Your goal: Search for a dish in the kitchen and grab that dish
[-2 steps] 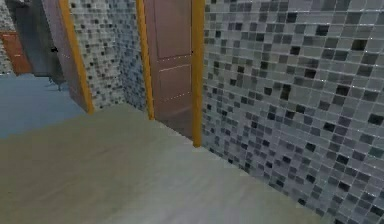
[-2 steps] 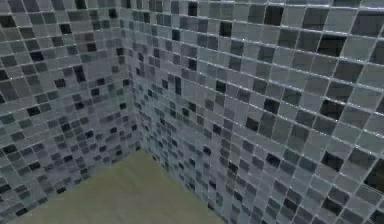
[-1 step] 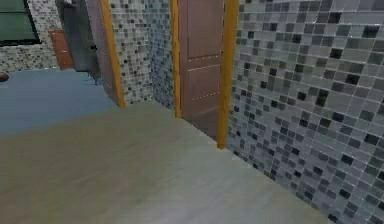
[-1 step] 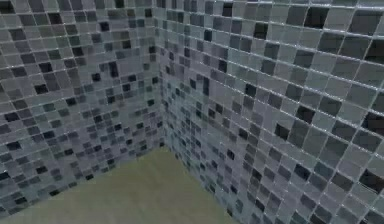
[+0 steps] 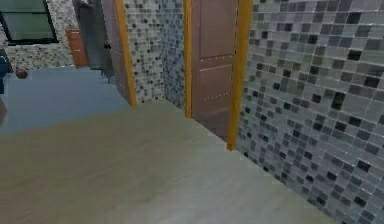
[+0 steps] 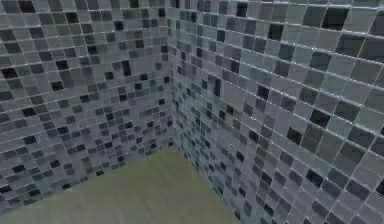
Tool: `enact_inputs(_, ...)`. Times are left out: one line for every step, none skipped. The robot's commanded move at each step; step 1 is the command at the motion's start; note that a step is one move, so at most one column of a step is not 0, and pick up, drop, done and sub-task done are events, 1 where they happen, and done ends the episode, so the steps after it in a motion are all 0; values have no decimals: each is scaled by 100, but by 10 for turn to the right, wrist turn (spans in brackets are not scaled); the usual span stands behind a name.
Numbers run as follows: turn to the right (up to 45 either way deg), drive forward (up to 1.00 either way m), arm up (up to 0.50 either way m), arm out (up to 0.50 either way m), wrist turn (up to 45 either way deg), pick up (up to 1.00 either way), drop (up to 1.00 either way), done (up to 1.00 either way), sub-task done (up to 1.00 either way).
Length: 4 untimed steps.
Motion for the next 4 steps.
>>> enact_inputs(0, 100, 0, 0, 0, 0, 0, 0, 0)
enact_inputs(0, 90, 0, 0, 0, 0, 0, 0, 0)
enact_inputs(30, 0, 0, 0, 0, 0, 0, 0, 0)
enact_inputs(0, 25, 0, 0, 0, 0, 0, 0, 0)
